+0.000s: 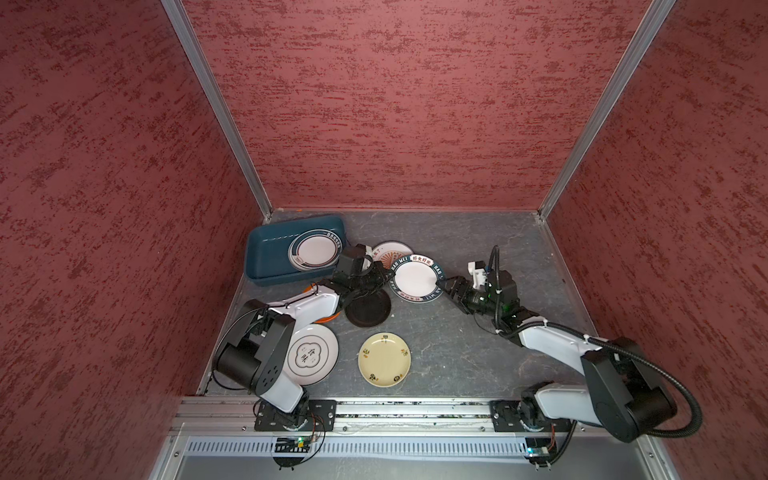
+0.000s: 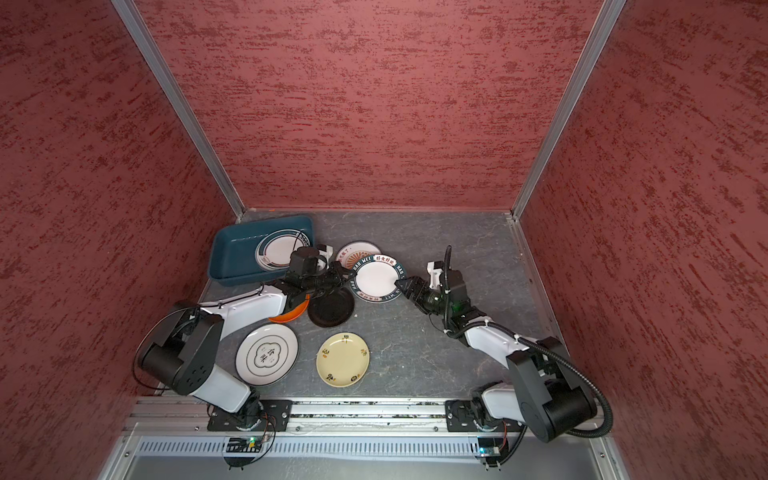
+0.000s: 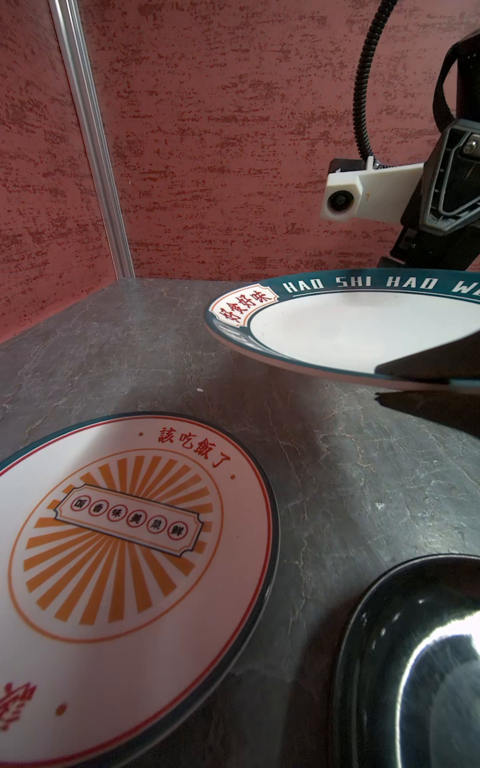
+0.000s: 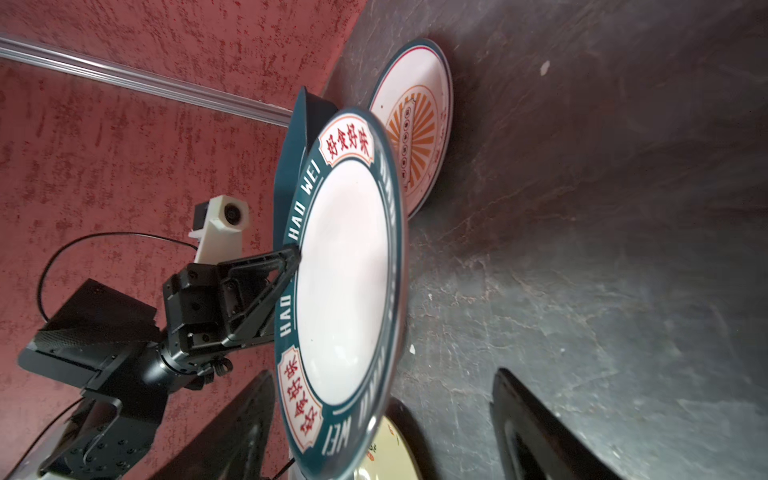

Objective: Place the plates into the plastic bin on the countertop
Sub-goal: 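Carry the plate to the teal bin with the left gripper while right gripper withdraws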

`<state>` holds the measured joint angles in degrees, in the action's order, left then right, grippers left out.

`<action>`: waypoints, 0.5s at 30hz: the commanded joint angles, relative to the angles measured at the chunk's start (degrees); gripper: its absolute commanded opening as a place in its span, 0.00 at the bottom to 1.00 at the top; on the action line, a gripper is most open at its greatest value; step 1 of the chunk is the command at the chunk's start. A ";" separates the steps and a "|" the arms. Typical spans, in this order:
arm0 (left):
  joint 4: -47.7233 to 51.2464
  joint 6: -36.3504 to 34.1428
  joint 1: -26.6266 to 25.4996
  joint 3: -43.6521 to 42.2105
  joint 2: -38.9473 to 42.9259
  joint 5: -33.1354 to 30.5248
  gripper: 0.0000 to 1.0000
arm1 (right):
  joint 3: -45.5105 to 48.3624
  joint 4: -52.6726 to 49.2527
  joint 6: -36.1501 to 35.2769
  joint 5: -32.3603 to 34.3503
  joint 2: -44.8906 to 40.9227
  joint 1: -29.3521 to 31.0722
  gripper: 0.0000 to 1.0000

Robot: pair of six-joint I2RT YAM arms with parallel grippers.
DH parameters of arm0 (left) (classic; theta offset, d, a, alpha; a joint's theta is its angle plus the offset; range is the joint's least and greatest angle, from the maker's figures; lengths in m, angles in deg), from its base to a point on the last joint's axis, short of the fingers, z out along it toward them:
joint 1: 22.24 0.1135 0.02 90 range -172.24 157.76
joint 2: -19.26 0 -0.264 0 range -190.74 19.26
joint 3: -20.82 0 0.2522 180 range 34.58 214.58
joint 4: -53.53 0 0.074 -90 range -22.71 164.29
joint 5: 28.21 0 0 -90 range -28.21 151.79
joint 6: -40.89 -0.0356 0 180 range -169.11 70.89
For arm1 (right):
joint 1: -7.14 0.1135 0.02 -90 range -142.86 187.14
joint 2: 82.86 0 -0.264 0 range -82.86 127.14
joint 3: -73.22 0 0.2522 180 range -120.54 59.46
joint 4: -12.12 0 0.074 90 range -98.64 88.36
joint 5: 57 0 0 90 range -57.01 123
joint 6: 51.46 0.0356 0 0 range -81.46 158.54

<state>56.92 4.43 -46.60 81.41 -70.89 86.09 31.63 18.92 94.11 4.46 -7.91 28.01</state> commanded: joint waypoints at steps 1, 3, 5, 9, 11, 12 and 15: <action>-1.26 0.51 1.51 1.38 -0.96 2.46 0.00 | -1.98 -8.34 -6.31 4.40 -3.37 0.23 0.88; -0.76 0.51 2.24 2.18 -1.29 3.38 0.00 | -1.66 -11.38 -8.42 6.61 -5.61 0.23 0.89; 1.51 -0.28 2.64 3.56 -1.15 3.45 0.00 | -1.42 -14.37 -10.39 9.31 -8.07 0.23 0.89; 6.68 -2.51 2.82 5.98 1.49 0.51 0.00 | -2.21 -22.21 -15.05 15.83 -13.13 0.23 0.90; 9.49 -3.48 3.43 7.30 2.74 -0.67 0.00 | -2.38 -24.81 -17.23 18.16 -15.62 0.21 0.93; 10.76 -4.17 4.06 8.11 3.19 -0.86 0.00 | -2.18 -25.84 -18.22 19.25 -16.95 0.23 0.97; 13.84 -5.52 6.37 9.42 4.89 -2.96 0.00 | -1.28 -27.05 -20.83 21.33 -20.38 0.19 0.99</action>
<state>67.89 1.43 -42.36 88.69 -69.12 85.47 31.02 -3.79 78.33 20.35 -25.79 28.01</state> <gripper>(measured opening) 0.073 0.986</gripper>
